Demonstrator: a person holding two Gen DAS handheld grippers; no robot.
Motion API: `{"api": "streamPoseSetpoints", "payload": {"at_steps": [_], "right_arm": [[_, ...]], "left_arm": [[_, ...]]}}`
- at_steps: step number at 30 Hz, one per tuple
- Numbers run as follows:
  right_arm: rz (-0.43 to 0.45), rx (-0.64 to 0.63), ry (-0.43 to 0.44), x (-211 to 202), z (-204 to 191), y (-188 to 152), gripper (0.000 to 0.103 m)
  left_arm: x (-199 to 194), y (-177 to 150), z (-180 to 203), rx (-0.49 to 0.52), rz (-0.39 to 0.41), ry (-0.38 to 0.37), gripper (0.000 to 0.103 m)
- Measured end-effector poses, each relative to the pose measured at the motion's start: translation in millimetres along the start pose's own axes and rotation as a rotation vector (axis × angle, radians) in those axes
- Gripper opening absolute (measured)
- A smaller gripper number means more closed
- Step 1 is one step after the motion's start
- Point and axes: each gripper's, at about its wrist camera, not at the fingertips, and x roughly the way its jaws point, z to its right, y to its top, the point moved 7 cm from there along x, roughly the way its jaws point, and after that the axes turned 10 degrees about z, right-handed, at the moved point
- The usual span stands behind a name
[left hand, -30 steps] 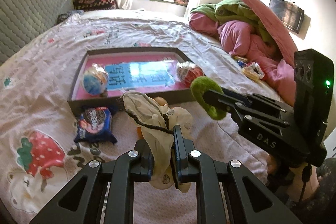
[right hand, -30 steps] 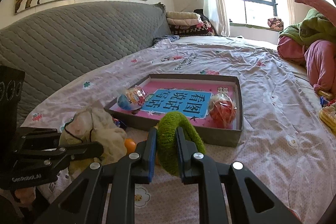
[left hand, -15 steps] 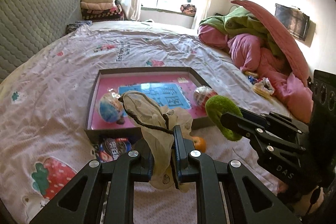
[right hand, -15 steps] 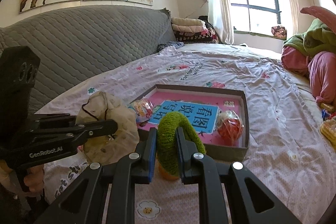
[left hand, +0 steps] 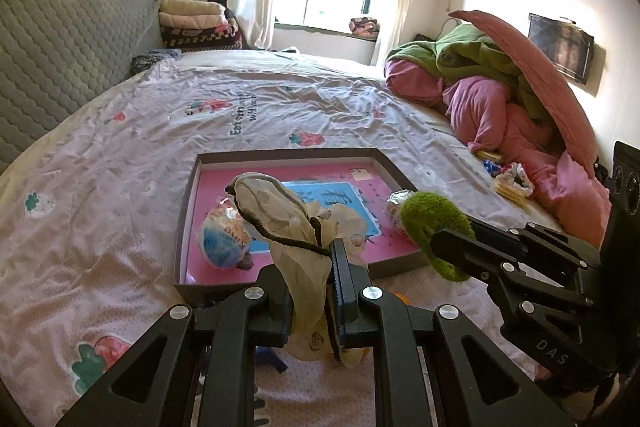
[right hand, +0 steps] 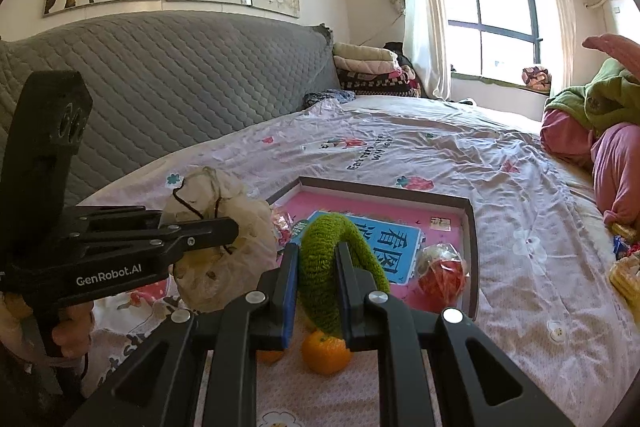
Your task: Organize objects
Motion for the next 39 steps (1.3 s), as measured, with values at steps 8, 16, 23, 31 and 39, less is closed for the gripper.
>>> {"api": "streamPoseSetpoints", "payload": {"at_steps": [8,16,23,31,39], "right_arm": [[0.0,0.01,-0.005,8.3,7.2,1.5,0.018],[-0.006,0.012,-0.007,17.4,11.5,1.2,0.018],[-0.013,0.019,-0.016,29.7,20.1,1.4,0.018],[-0.002,0.006,-0.024,39.6,26.1,8.4,0.018],[0.012,-0.028,-0.043,50.4,32.4,16.8,0.018]], "left_arm": [[10.3,10.7,-0.8,0.015,0.005,0.002,0.015],[22.4,14.6,-3.1,0.024,-0.002,0.006,0.016],[34.6,15.5,-7.4,0.027,-0.014,0.017,0.016],[46.7,17.0,-9.8,0.047,-0.018,0.027,0.016],[62.9,24.3,-14.5,0.052,-0.014,0.024,0.016]]}}
